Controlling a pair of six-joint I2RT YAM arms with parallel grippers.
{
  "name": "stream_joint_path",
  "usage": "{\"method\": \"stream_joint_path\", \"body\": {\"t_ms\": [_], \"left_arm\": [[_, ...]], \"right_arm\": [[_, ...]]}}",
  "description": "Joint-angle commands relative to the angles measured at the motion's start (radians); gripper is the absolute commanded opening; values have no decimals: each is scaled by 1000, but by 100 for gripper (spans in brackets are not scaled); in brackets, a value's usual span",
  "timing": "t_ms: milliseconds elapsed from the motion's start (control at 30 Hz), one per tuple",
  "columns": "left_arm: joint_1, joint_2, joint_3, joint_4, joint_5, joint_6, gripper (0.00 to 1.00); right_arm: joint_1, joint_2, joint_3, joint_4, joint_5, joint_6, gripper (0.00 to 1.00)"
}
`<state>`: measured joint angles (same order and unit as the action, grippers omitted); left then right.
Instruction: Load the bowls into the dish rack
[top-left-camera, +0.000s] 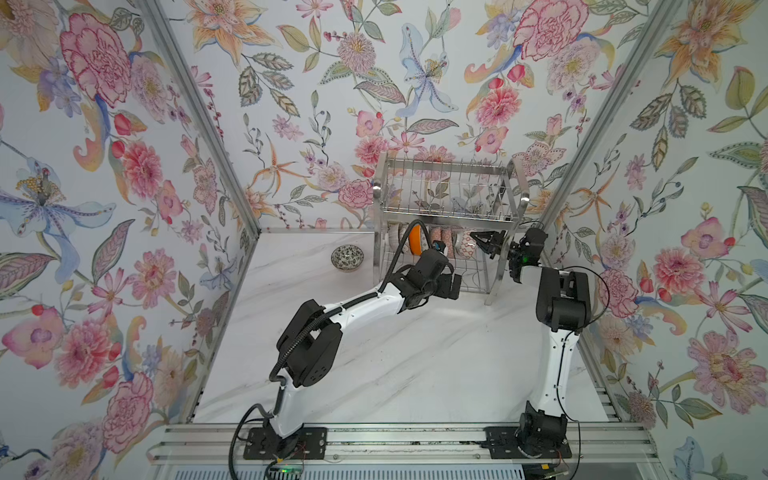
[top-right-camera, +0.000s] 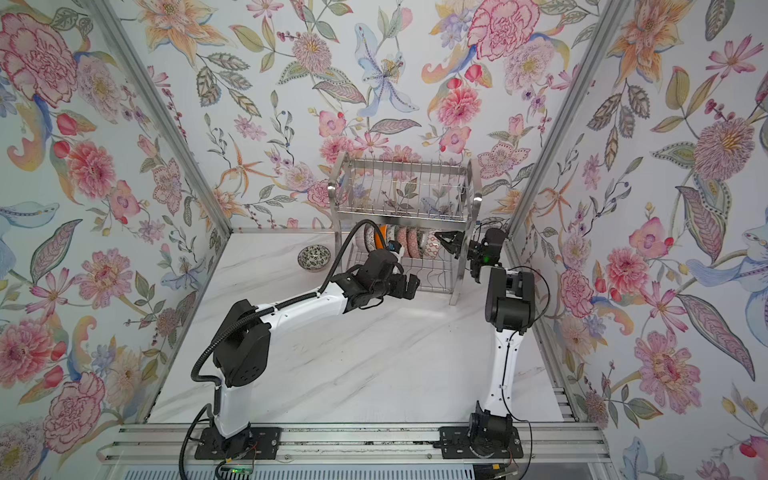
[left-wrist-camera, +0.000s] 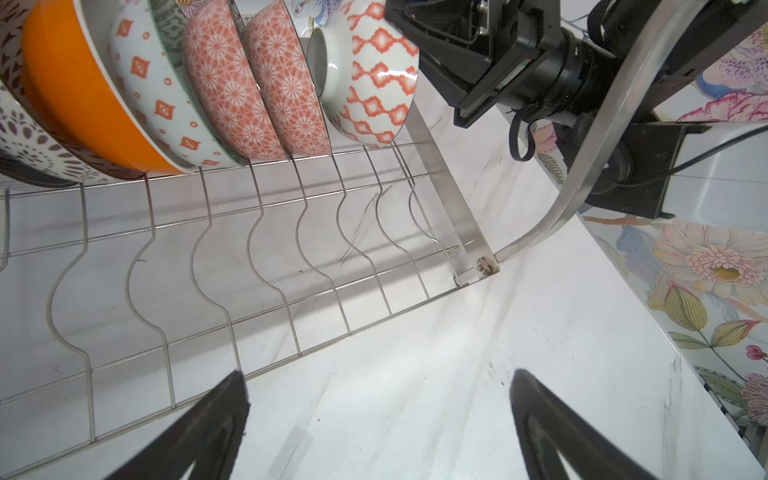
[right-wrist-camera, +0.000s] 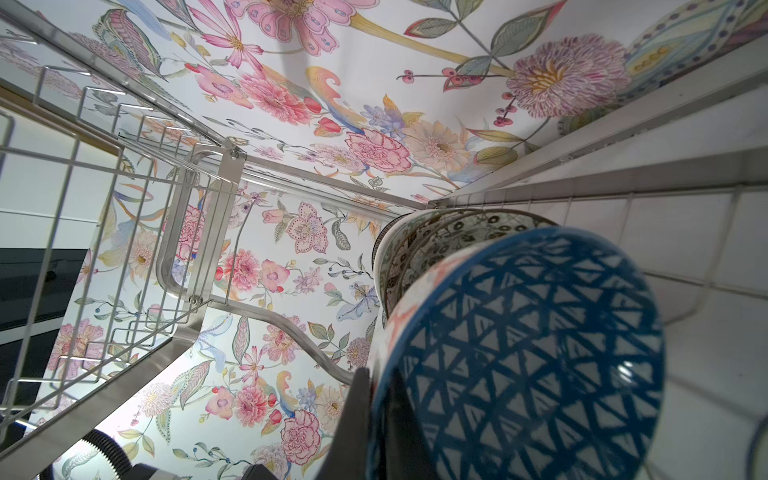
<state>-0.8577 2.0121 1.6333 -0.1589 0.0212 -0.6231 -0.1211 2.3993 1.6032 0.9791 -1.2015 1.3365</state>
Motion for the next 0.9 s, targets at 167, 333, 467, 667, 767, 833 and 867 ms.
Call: {"method": "stream_joint_path", "body": {"t_ms": [167, 333, 467, 667, 767, 833, 867], "left_arm": [[8, 5, 34, -25, -8, 20, 99], [8, 5, 34, -25, -6, 20, 99], [8, 2, 37, -31, -9, 22, 99], [9, -1, 36, -37, -9, 25, 99], [8, -5, 35, -37, -12, 26, 99], [7, -7, 33, -37, -13, 25, 99], [8, -9, 32, -37, -13, 26, 99]], "right_arm": [[9, 64, 66, 207, -8, 156, 0], [11, 79, 73, 185, -1, 142, 0], [10, 75, 69, 90, 16, 56, 0], [15, 55, 69, -97, 40, -107, 1], [18, 50, 71, -103, 39, -111, 12], [19, 40, 72, -103, 37, -114, 18], [18, 34, 71, -107, 37, -114, 23]]}}
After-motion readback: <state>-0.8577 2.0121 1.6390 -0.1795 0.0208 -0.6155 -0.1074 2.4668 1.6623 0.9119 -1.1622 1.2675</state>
